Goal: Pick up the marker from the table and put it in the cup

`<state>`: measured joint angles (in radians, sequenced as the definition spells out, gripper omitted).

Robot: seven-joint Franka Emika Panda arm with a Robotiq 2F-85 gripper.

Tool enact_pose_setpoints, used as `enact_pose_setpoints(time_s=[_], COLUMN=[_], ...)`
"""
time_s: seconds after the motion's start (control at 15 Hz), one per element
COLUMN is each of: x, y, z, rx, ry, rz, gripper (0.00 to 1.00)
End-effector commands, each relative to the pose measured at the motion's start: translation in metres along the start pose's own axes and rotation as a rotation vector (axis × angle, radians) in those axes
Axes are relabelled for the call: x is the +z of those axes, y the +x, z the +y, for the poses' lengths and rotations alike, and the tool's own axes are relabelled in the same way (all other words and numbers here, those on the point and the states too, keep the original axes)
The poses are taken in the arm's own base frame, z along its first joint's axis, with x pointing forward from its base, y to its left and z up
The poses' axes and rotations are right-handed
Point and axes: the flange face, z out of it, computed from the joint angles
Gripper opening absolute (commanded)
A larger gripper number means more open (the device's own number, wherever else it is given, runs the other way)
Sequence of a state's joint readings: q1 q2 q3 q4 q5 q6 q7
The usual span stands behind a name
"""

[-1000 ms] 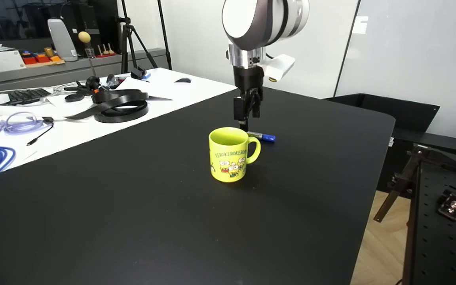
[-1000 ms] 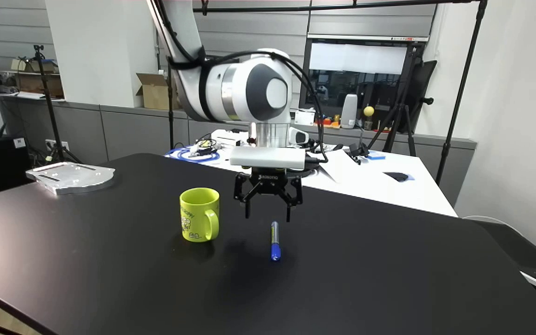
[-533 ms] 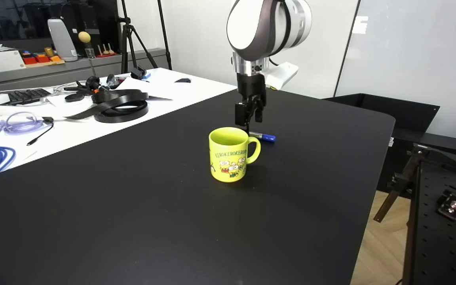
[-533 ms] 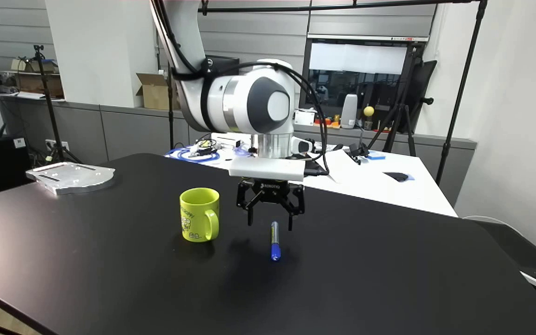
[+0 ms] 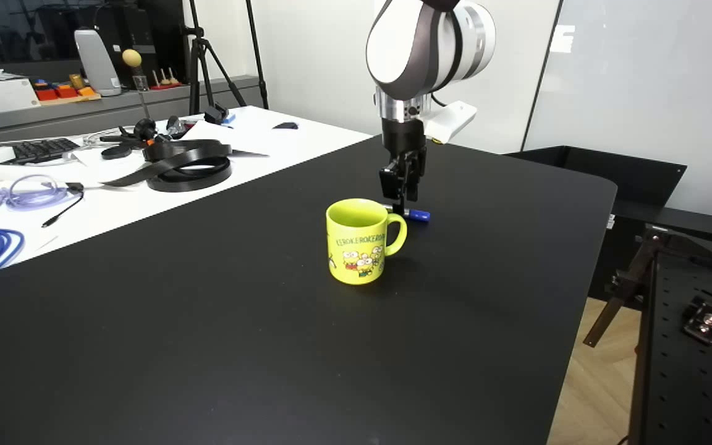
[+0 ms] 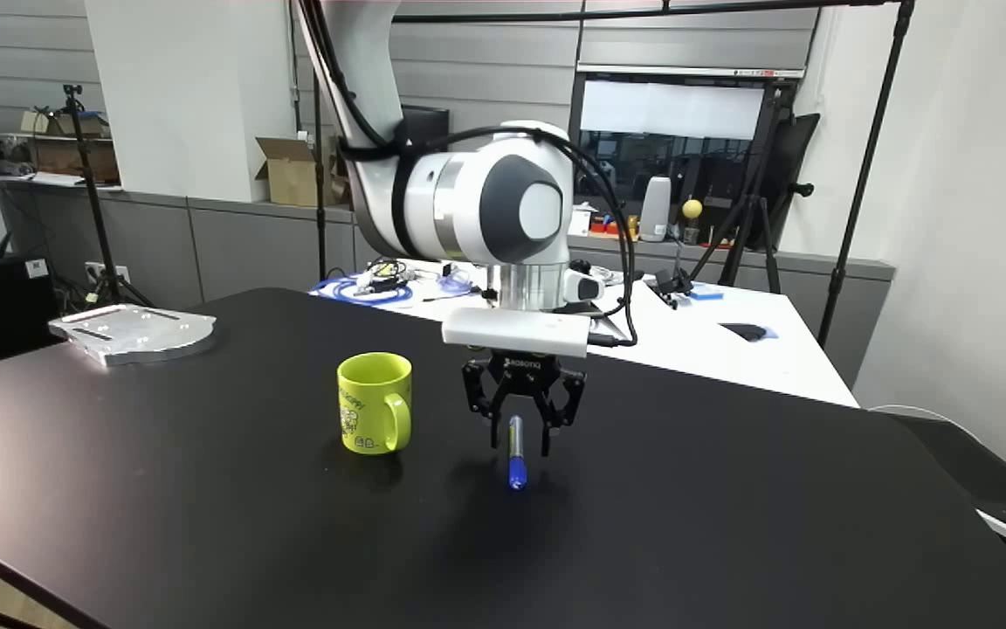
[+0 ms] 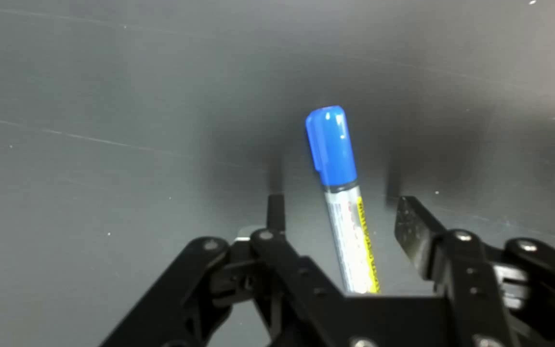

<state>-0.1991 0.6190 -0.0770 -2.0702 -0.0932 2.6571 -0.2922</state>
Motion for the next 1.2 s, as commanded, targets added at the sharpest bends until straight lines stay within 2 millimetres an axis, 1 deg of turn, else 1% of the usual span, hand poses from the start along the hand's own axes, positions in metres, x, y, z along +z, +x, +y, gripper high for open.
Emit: enact_pose_setpoints(time_s=[0.0,0.27,0.33,0.47,0.67,0.87,1.13], x=[0.01,0.02,0.016,0.008,-0.015,-0.045,-0.099], y=[0.003,0.003,0.004,0.004,0.004,0.005,0.001], z=[0.005,0.003,0.002,-0.001,-0.01,-0.028,-0.06], rx=[0.038,0.026,0.022,0.009,-0.023,-0.091,-0.191], ry=[-0.002,0.001,-0.001,-0.008,-0.037,-0.045,-0.079], rz=[-0.025,-0.051,-0.05,-0.042,-0.028,-0.056,-0.21], gripper=[0.31,0.05,0.01,0.05,0.05,0.05,0.05])
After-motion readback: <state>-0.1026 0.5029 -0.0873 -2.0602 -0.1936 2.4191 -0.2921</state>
